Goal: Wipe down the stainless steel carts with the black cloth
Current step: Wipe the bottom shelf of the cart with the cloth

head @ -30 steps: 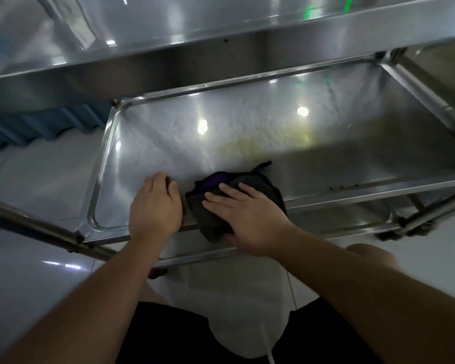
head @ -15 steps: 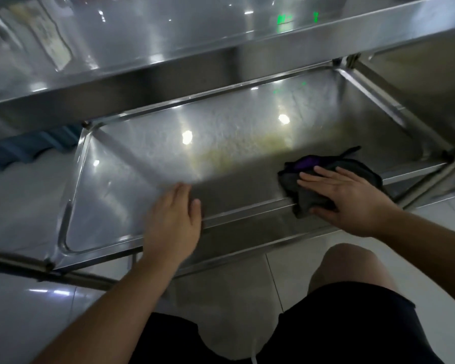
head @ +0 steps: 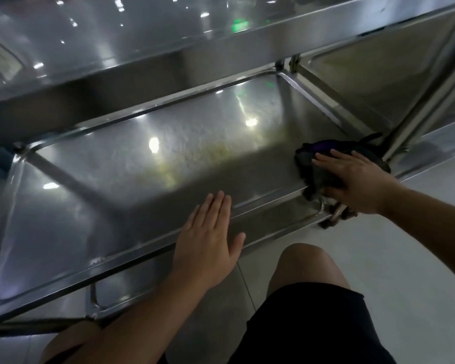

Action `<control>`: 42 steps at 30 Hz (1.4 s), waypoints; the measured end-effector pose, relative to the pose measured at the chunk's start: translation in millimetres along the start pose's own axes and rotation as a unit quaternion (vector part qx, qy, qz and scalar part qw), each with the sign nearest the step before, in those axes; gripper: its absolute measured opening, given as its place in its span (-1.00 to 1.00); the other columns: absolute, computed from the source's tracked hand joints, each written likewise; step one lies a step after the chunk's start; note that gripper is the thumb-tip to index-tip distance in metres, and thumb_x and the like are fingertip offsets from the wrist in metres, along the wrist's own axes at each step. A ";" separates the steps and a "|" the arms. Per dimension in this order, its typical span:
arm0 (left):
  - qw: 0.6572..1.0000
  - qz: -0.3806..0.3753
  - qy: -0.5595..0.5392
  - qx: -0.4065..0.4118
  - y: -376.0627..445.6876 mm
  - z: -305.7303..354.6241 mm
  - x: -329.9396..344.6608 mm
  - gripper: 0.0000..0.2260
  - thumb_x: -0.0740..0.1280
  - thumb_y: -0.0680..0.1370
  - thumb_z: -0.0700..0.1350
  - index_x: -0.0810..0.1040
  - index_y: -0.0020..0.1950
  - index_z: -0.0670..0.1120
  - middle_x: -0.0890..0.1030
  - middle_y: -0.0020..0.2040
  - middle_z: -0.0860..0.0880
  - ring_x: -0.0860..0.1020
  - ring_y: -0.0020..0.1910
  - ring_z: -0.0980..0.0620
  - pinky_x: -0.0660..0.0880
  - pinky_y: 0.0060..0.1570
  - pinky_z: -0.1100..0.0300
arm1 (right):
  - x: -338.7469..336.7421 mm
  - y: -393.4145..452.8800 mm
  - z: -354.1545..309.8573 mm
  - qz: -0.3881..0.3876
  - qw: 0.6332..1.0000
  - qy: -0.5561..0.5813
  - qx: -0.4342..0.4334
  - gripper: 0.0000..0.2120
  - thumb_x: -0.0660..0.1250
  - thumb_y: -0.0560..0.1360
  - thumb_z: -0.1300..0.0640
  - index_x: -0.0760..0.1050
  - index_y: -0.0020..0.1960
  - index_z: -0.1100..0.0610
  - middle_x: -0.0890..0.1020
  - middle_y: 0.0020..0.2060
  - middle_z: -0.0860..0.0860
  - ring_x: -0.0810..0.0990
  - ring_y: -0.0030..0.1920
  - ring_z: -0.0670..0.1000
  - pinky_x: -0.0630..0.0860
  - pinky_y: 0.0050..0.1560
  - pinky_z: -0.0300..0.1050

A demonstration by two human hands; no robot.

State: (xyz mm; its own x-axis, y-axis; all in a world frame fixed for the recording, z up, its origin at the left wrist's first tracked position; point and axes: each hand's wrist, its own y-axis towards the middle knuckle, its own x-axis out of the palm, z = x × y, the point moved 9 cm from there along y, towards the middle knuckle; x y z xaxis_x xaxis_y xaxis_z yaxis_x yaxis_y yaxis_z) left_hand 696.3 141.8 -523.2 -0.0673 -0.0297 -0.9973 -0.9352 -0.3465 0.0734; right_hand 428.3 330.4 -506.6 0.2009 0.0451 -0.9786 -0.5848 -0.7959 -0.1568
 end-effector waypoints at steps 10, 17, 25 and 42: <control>1.000 0.023 0.014 0.003 1.4 5.7 -5.1 -0.32 0.09 0.70 0.23 0.26 0.69 -0.18 0.25 0.69 -0.13 0.22 0.67 -0.11 0.29 0.59 -0.12 | 8.7 -1.5 -123.7 -0.027 0.987 0.063 -0.143 -0.31 -0.02 0.54 -0.20 0.07 0.68 -0.15 0.04 0.64 -0.25 -0.13 0.64 -0.18 -0.27 0.60 -0.11; 0.999 0.034 0.003 0.010 1.2 6.3 -9.4 -0.35 0.08 0.70 0.20 0.30 0.67 -0.18 0.28 0.68 -0.12 0.25 0.66 -0.11 0.33 0.56 -0.14 | -6.2 22.1 22.7 -0.015 0.993 0.032 0.110 -0.37 0.00 0.69 -0.16 -0.07 0.70 -0.05 0.02 0.68 -0.05 -0.05 0.67 -0.01 -0.15 0.60 -0.02; 0.999 0.033 0.016 0.024 -0.5 4.9 -5.6 -0.30 0.08 0.70 0.28 0.26 0.69 -0.17 0.22 0.70 -0.11 0.18 0.69 -0.09 0.30 0.58 -0.12 | -11.9 88.2 34.8 -0.016 0.985 0.046 0.162 -0.35 -0.02 0.70 -0.13 -0.12 0.70 0.05 -0.10 0.69 0.03 -0.15 0.67 0.14 -0.16 0.62 0.14; 0.999 0.045 0.002 0.027 -3.0 2.4 -6.0 -0.30 0.09 0.70 0.27 0.28 0.68 -0.20 0.24 0.69 -0.13 0.21 0.68 -0.11 0.34 0.55 -0.16 | -12.7 68.1 -17.9 -0.036 0.971 0.045 0.232 -0.40 0.02 0.69 0.02 0.02 0.65 0.27 0.09 0.63 0.26 0.09 0.59 0.37 0.17 0.55 0.32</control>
State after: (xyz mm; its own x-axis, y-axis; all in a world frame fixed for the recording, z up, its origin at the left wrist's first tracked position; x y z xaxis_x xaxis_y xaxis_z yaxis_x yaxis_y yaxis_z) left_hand 698.8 145.3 -517.4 -0.1506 -0.0623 -0.9866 -0.9430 -0.2907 0.1623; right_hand 399.9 264.8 -502.4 0.3096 0.0200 -0.9507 -0.8542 -0.4334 -0.2873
